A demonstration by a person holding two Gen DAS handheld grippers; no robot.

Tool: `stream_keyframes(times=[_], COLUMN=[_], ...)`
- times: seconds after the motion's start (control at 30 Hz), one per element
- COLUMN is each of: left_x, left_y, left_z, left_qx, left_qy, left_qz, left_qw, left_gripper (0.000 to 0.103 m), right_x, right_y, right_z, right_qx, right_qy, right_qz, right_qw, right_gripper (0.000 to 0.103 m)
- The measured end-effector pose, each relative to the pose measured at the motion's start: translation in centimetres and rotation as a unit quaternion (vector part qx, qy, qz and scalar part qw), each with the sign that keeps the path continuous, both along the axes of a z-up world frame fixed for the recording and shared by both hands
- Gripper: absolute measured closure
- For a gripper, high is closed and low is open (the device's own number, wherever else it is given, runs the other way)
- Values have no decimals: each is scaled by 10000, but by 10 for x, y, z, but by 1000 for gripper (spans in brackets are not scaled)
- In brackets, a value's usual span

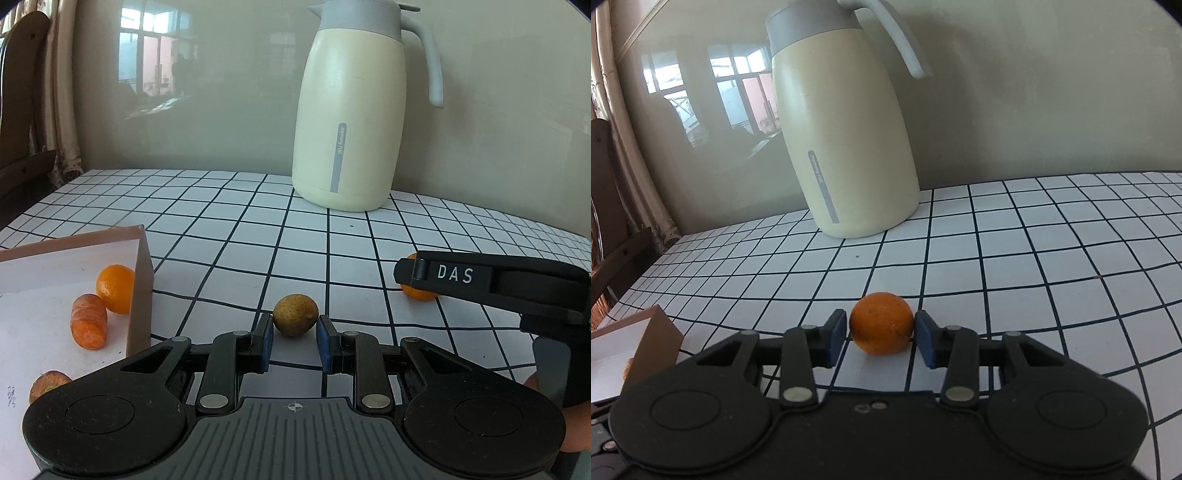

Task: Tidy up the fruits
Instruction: 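Close the left gripper on the small brown fruit while the right gripper closes on an orange, then carry the brown fruit in the left gripper over the box while the right gripper carries the orange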

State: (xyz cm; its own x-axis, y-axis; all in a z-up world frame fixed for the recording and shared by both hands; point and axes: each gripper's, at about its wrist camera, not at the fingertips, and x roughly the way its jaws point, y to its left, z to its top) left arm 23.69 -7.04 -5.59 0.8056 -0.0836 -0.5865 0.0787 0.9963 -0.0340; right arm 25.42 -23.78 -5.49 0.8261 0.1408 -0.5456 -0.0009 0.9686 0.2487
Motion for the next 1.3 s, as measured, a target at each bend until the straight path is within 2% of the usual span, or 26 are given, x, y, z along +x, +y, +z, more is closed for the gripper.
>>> stream_keyframes(times=[0.73, 0.9, 1.03, 1.3], left_x=[8, 8, 7, -12], left_y=[-4, -1, -1, -9], left_z=[-1, -1, 0, 6], left_qx=[-213, -459, -470, -217], left_qy=[-6, -5, -108, -221], left_qz=[-83, -57, -64, -318], left_qw=[9997, 9989, 9988, 9990], left_gripper=[77, 77, 77, 77], right_x=[-17, -17, -20, -35], right_y=[-3, -3, -2, -7], right_z=[0, 0, 1, 9], right_qx=[74, 76, 22, -69], right_qy=[6, 1, 2, -54], right_qz=[22, 15, 39, 70], right_qw=[10000, 10000, 10000, 9999], right_gripper=[74, 74, 74, 74])
